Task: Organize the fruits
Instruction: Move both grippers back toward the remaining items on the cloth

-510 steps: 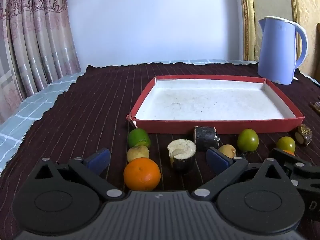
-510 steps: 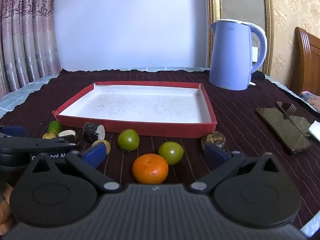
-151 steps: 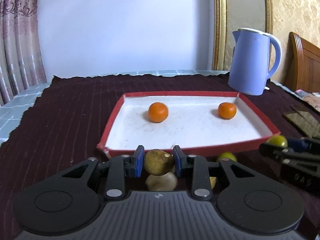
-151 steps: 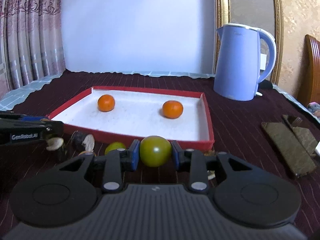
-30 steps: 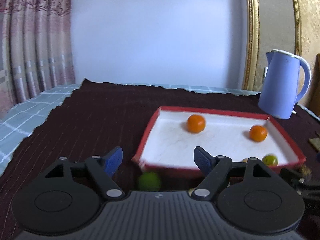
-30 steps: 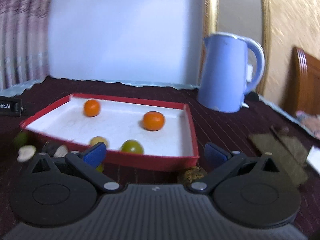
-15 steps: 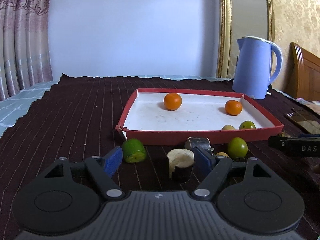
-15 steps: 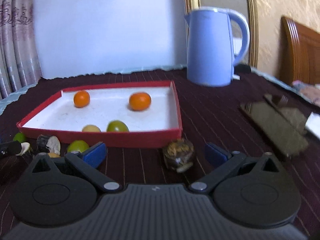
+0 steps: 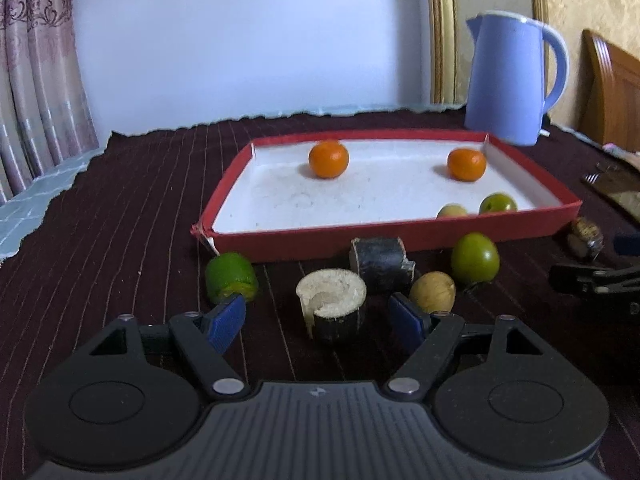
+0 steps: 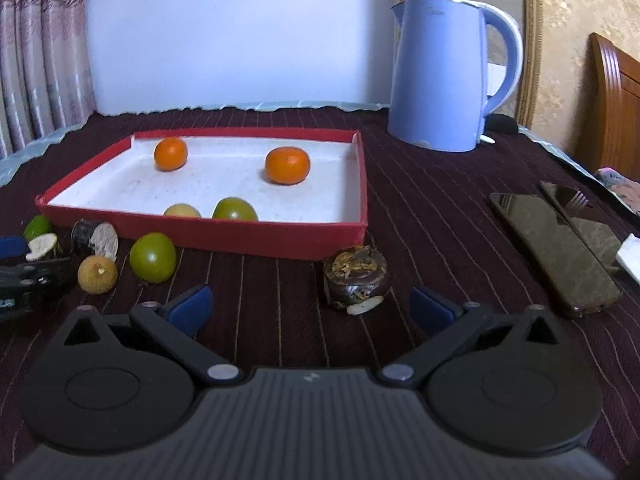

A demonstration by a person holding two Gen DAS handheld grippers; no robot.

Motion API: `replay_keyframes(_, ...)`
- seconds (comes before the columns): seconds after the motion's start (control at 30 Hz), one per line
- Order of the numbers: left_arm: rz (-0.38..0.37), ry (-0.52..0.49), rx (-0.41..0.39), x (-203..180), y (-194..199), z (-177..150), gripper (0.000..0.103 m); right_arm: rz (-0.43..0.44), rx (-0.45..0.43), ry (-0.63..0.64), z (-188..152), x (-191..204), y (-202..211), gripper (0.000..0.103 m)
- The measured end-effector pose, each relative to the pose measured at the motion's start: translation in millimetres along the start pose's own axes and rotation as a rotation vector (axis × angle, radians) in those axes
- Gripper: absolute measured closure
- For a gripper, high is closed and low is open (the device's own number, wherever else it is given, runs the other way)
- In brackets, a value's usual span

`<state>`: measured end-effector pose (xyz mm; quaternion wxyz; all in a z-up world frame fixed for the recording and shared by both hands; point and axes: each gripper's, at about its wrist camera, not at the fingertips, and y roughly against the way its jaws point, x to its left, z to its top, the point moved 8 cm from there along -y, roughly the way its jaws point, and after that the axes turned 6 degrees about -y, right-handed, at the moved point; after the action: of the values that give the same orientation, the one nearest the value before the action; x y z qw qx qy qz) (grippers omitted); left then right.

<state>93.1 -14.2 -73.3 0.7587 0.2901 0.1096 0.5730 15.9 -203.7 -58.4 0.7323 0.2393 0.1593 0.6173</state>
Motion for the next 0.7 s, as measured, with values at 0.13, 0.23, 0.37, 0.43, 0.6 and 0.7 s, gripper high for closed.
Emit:
replay_keyframes(0.13,-0.001,0.027,0.035,5,-6,-4,0.025,-0.028,0.030,0.034,0,-5,-5,0.000)
replay_keyframes(0.23,-0.002,0.041,0.039,7,-7,-4,0.024,-0.070,0.040,0.039,4,-11,-11,0.000)
replay_keyframes(0.37,0.020,0.044,0.049,8,-8,-5,0.015,-0.082,0.056,0.030,11,-19,-21,0.000)
replay_keyframes(0.43,0.023,0.062,0.059,11,-10,-6,0.010,-0.089,0.043,0.035,14,-22,-23,0.009)
replay_keyframes(0.6,0.028,0.080,0.069,14,-10,-6,0.007,-0.012,0.054,-0.010,14,-25,-26,0.028)
replay_keyframes(0.7,0.025,0.084,0.068,14,-10,-7,0.007,-0.002,0.040,-0.008,15,-25,-24,0.054)
